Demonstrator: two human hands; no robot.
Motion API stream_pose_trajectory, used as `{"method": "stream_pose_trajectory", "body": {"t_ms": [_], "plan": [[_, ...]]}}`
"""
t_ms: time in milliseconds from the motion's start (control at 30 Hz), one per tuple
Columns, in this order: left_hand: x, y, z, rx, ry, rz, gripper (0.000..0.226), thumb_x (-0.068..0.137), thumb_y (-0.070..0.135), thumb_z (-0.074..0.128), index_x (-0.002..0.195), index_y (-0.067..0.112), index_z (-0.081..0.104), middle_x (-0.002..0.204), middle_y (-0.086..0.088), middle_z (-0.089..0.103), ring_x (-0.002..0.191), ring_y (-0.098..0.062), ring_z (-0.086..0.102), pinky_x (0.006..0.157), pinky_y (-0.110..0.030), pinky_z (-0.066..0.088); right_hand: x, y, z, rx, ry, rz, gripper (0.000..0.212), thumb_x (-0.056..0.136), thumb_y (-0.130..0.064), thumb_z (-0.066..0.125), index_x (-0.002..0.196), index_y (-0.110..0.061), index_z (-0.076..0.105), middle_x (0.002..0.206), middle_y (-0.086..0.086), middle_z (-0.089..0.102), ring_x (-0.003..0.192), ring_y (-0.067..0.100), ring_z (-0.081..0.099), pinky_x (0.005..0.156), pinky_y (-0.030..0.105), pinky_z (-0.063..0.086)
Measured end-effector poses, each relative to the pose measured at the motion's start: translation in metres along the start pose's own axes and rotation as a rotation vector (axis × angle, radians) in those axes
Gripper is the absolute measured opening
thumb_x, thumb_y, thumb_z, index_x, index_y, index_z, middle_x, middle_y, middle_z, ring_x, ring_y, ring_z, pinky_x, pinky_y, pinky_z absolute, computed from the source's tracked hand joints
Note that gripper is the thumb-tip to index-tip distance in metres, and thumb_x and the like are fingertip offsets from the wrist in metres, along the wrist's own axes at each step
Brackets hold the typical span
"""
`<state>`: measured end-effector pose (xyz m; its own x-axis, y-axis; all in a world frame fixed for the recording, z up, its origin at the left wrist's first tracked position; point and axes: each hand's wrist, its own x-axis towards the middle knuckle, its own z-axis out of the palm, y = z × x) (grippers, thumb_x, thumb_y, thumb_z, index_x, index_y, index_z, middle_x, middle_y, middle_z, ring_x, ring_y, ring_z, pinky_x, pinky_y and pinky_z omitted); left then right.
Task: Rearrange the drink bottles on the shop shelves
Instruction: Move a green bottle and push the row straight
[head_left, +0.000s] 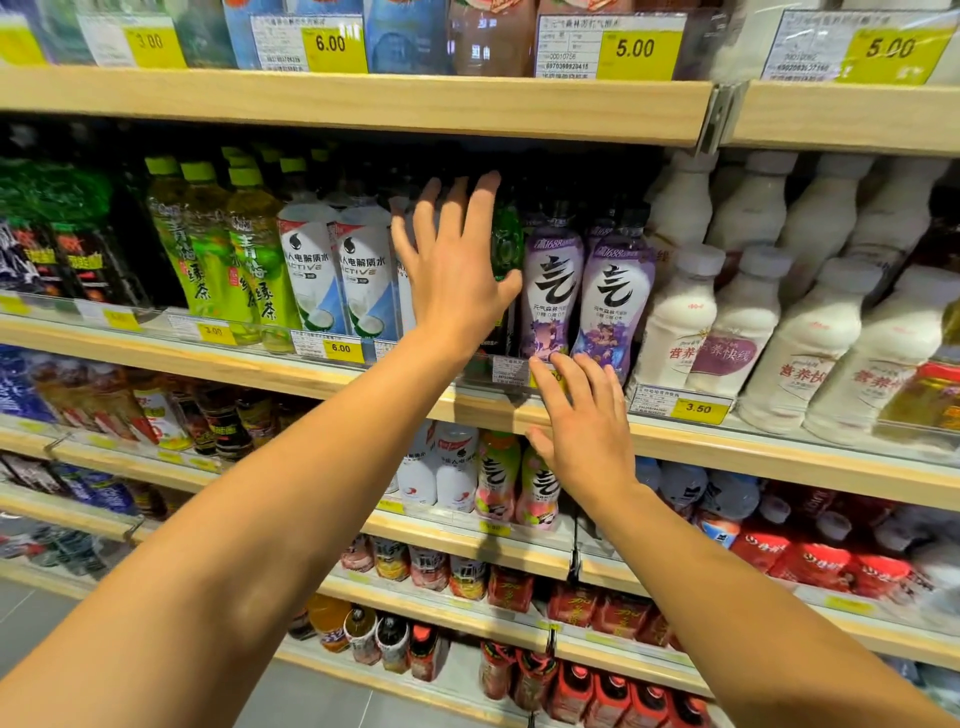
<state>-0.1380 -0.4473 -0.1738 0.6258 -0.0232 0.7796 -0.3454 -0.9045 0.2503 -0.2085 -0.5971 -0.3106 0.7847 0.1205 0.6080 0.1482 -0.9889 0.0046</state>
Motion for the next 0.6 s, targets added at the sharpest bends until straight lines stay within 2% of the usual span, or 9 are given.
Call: {"method": "stream_pose_trajectory", "body": {"t_ms": [100,233,300,367,500,533,600], "plan": [[-0.018,-0.006,0.006,-0.198,0.106,0.074,0.082,0.077,0.029,0.078,0.148,0.022,0.038,0.145,-0.011,0.048,0.141,-0.040,0.034,0.115,-0.057,0.025,0.000,0.000,0.001,-0.002,0.011,0.001,0.081,0.079,-0.034,0.077,0.149,-0.018,0.038,0.151,0.007,0.039,0.142,0.032,0.028,0.121,0.045,0.004],[-0.037,-0.004,0.007,-0.472,0.075,0.136,0.083,0.085,0.012,0.073,0.149,0.030,0.024,0.156,-0.017,0.036,0.147,-0.032,0.028,0.114,-0.046,0.037,0.001,0.001,0.001,-0.006,0.011,-0.002,0.076,0.078,-0.031,0.078,0.144,-0.014,0.044,0.149,0.009,0.041,0.142,0.033,0.029,0.121,0.046,0.006],[-0.038,-0.002,0.003,-0.508,0.054,0.137,0.084,0.084,0.008,0.075,0.148,0.030,0.025,0.155,-0.016,0.038,0.146,-0.028,0.028,0.108,-0.048,0.043,0.001,0.000,0.000,-0.016,-0.003,0.004,0.076,0.078,-0.030,0.078,0.144,-0.014,0.044,0.149,0.010,0.041,0.142,0.034,0.030,0.120,0.047,0.009],[-0.035,-0.004,-0.002,-0.507,0.055,0.170,0.084,0.083,0.008,0.077,0.148,0.028,0.029,0.152,-0.014,0.043,0.145,-0.026,0.031,0.108,-0.047,0.044,0.002,-0.001,-0.001,-0.027,-0.008,0.004,0.076,0.078,-0.032,0.078,0.144,-0.014,0.043,0.149,0.010,0.041,0.142,0.034,0.030,0.120,0.048,0.010],[-0.021,-0.011,-0.027,-0.555,0.151,0.238,0.081,0.079,0.013,0.080,0.146,0.021,0.034,0.147,-0.012,0.049,0.141,-0.026,0.041,0.111,-0.017,0.032,0.002,-0.002,-0.002,-0.051,-0.019,0.017,0.075,0.075,-0.031,0.080,0.141,-0.013,0.047,0.147,0.013,0.044,0.141,0.036,0.031,0.120,0.048,0.010],[-0.018,-0.013,-0.037,-0.593,0.182,0.245,0.080,0.079,0.013,0.080,0.145,0.019,0.037,0.146,-0.012,0.050,0.140,-0.026,0.043,0.112,-0.015,0.030,0.002,-0.004,-0.003,-0.062,-0.024,0.021,0.075,0.073,-0.029,0.081,0.139,-0.012,0.049,0.145,0.014,0.045,0.140,0.036,0.032,0.120,0.048,0.011],[-0.017,-0.018,-0.056,-0.672,0.226,0.229,0.079,0.077,0.011,0.081,0.145,0.012,0.042,0.146,-0.007,0.049,0.139,-0.021,0.044,0.114,-0.021,0.032,0.003,-0.009,-0.006,-0.080,-0.018,0.036,0.075,0.070,-0.025,0.083,0.137,-0.010,0.052,0.144,0.014,0.047,0.138,0.038,0.036,0.119,0.051,0.016]]}}
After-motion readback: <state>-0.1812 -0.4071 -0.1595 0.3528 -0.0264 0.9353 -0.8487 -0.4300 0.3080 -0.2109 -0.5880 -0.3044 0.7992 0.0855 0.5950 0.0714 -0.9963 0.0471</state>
